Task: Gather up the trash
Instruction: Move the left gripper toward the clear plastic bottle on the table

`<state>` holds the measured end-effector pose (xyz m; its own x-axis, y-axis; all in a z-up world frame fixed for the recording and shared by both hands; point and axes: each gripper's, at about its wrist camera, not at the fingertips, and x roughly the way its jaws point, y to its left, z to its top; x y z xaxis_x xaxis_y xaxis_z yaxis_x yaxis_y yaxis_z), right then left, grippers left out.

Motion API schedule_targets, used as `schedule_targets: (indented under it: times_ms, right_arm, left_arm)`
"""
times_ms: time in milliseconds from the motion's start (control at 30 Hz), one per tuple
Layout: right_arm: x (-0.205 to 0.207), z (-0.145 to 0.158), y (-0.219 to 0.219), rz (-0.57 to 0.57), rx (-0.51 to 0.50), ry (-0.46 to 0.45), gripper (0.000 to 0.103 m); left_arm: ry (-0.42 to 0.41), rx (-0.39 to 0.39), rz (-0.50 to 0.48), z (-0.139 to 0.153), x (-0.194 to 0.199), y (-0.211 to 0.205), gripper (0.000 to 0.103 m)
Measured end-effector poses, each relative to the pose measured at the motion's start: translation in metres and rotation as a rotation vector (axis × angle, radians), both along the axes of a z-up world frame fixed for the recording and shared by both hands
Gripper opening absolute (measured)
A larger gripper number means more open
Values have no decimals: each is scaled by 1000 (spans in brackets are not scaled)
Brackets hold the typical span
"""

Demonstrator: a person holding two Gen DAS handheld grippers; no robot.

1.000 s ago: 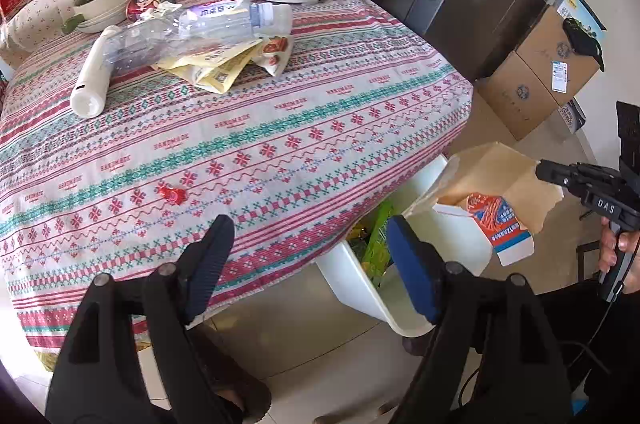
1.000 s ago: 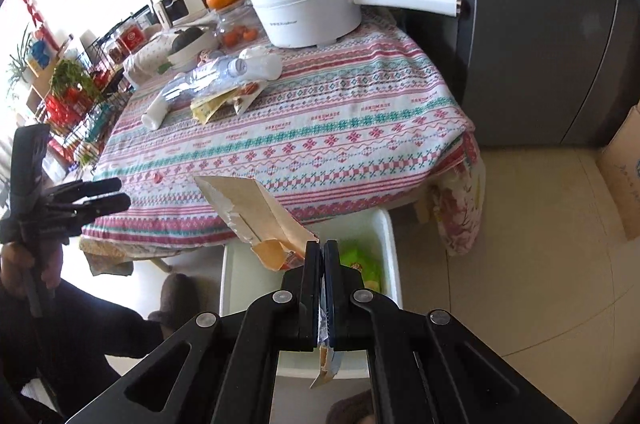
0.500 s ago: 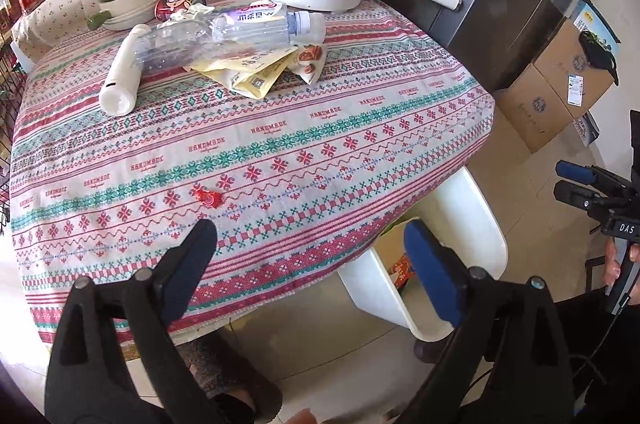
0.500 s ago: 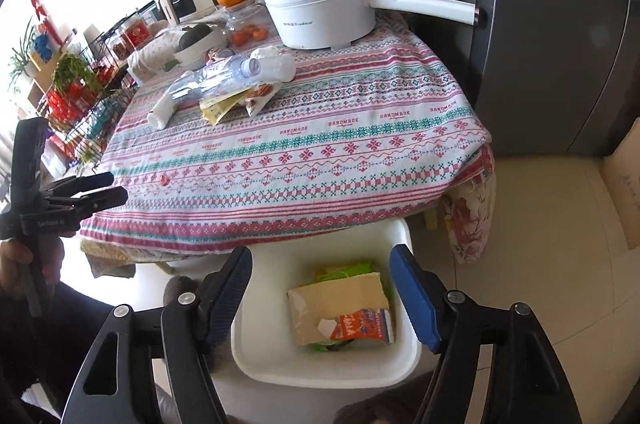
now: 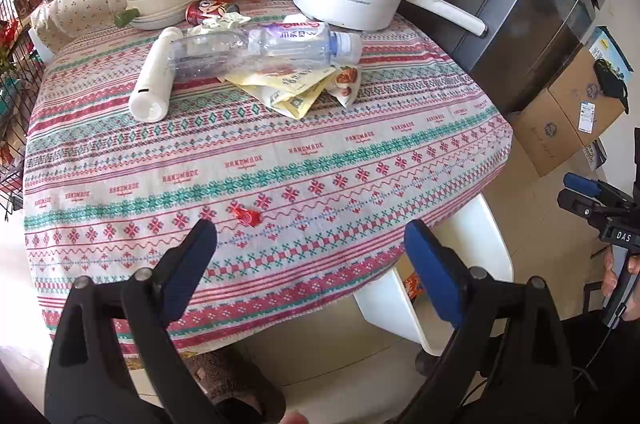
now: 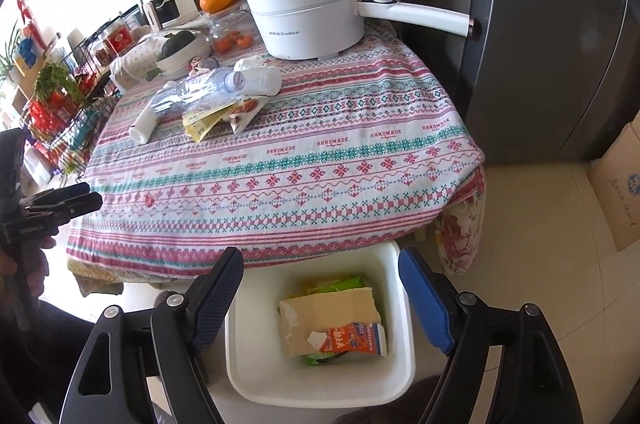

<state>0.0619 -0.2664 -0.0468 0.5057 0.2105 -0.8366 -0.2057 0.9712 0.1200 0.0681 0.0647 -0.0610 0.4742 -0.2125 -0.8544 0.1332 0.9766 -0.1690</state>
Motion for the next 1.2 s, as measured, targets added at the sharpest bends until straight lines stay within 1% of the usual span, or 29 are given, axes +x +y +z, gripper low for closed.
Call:
schedule_targets:
  times_ms: [67,133,233,367,467,567,700,800,833,900,967,1067,1133,1200]
  right_arm:
    - [5,1,5,4,1,-2,82]
    - [11,3,13,4,0,-8,82]
    - [22,5,22,-1,1,-19,82]
    - [40,8,34,-34,-55,-56,83]
    - [55,7,41,-58,-59,-65,83]
    - [68,6,48,-72,-50,-61,83]
    - [84,0,66,-80,-61,-57,83]
    - [93,-6,77,-82,-64,-46,83]
    - [96,-8,79,-84,-62,-41,83]
    - [101,-14,83,-93,-60,-29,83]
    - [106,-19,85,-101,-60,-15,83]
    - [113,-28,86,-117,-59,7,83]
    - [117,-34,83,-131,-58,22,83]
    - [121,-40,81,-141,-63,36,83]
  left_arm:
    - [-11,18,17,2,4,4,98]
    - [-18,31,33,3,9,8,99]
    - [-31,31,61,5,18,15,99]
    - [-50,51,126,8,33,28,99]
    - [-54,62,170,8,46,42,99]
    - [-34,49,218,1,60,55,99]
    - [11,45,254,-21,80,63,99]
    - [54,4,247,-38,94,55,99]
    - [57,-11,251,-41,98,51,99]
    - [45,-44,249,-43,107,43,99]
    - [28,-62,254,-42,118,35,99]
    - [17,-117,316,-33,135,36,99]
    - [31,-170,367,-28,151,43,99]
    - [53,-193,425,-24,170,50,99]
